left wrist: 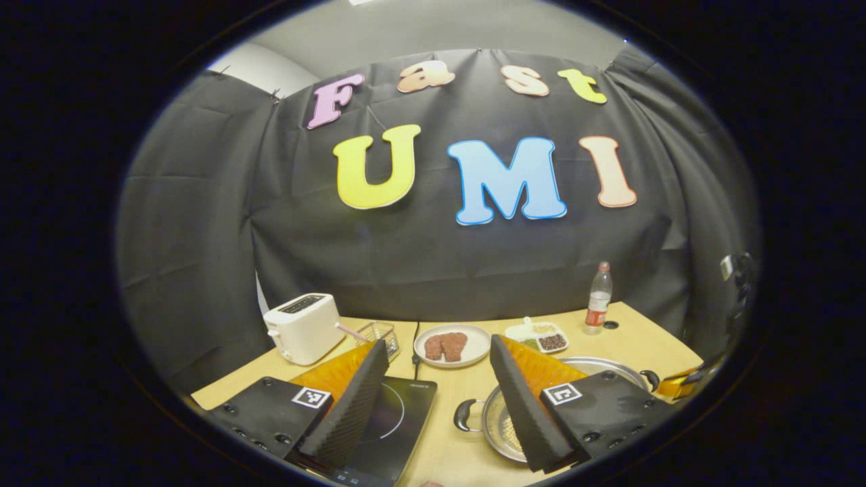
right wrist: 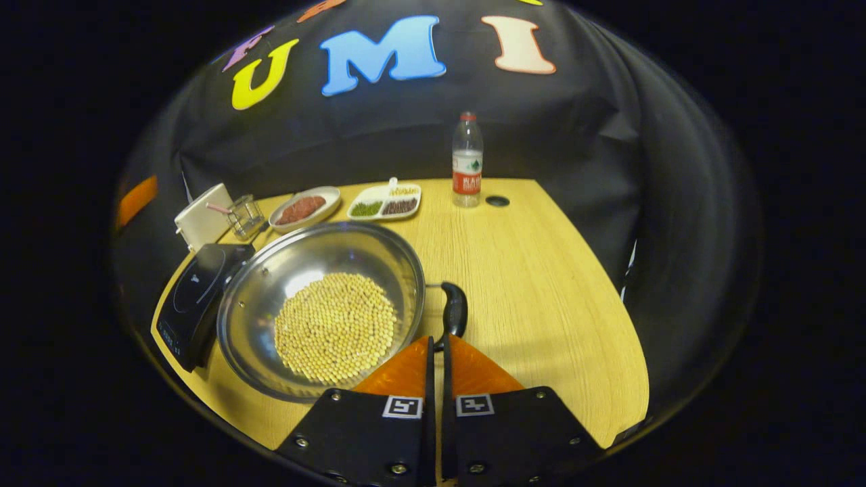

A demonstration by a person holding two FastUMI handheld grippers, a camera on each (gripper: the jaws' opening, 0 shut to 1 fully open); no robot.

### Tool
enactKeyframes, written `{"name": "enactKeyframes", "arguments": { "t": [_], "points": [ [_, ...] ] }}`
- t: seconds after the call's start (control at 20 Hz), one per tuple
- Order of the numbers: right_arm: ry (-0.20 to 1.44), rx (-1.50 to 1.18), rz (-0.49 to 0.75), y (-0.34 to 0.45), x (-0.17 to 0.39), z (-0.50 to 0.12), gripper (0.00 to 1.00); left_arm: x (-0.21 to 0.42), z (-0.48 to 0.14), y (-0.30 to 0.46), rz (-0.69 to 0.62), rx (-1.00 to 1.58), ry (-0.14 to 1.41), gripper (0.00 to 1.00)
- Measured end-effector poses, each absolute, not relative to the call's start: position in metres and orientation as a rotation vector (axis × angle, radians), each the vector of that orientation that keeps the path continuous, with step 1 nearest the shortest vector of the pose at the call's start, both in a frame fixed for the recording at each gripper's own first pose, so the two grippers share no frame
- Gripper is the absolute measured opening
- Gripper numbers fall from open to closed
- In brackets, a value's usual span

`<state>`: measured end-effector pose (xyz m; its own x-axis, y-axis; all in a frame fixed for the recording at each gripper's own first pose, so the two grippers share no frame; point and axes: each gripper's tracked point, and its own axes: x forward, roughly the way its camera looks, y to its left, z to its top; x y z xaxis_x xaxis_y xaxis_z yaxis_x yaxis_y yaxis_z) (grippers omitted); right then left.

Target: First push the handle of the pot to place it horizontally, then grasp the pot with both hands and set it on the induction cooktop.

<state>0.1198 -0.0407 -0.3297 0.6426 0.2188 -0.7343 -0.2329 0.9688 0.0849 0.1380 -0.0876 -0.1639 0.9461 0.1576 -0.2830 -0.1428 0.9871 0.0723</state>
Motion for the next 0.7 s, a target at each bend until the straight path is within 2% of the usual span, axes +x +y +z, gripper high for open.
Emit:
{"name": "enactKeyframes", "arguments": {
  "t": [0.05, 0.1, 0.15, 0.2, 0.25, 0.3, 0.35, 0.55, 0.6, 0.7],
  "points": [
    [0.788, -0.009, 0.262, -0.036, 0.123, -0.32, 0.1, 0.14, -0.173, -0.089, 0.145, 0.053, 0.307, 0.98],
    [0.76, -0.008, 0.264, -0.033, 0.128, -0.313, 0.35, 0.142, -0.181, -0.089, 0.135, 0.056, 0.321, 0.94],
    [0.747, -0.014, 0.257, -0.034, 0.131, -0.315, 0.6, 0.146, -0.189, -0.091, 0.122, 0.059, 0.335, 0.98],
    [0.746, -0.02, 0.244, -0.038, 0.13, -0.316, 0.89, 0.149, -0.195, -0.093, 0.105, 0.061, 0.349, 0.94],
    [0.748, -0.025, 0.228, -0.038, 0.135, -0.321, 1.0, 0.152, -0.204, -0.097, 0.084, 0.059, 0.361, 0.98],
    [0.747, -0.029, 0.211, -0.041, 0.139, -0.321, 0.99, 0.155, -0.213, -0.101, 0.06, 0.052, 0.378, 0.94],
    [0.749, -0.023, 0.196, -0.042, 0.141, -0.323, 0.99, 0.159, -0.223, -0.103, 0.041, 0.043, 0.4, 0.98],
    [0.758, -0.012, 0.154, -0.048, 0.15, -0.332, 0.99, 0.174, -0.268, -0.111, -0.021, 0.006, 0.506, 0.94],
    [0.769, -0.008, 0.149, -0.048, 0.15, -0.336, 0.99, 0.176, -0.279, -0.113, -0.031, 0.0, 0.534, 0.98],
    [0.784, -0.006, 0.14, -0.048, 0.152, -0.341, 0.99, 0.178, -0.299, -0.115, -0.048, -0.006, 0.585, 0.99]
  ]
}}
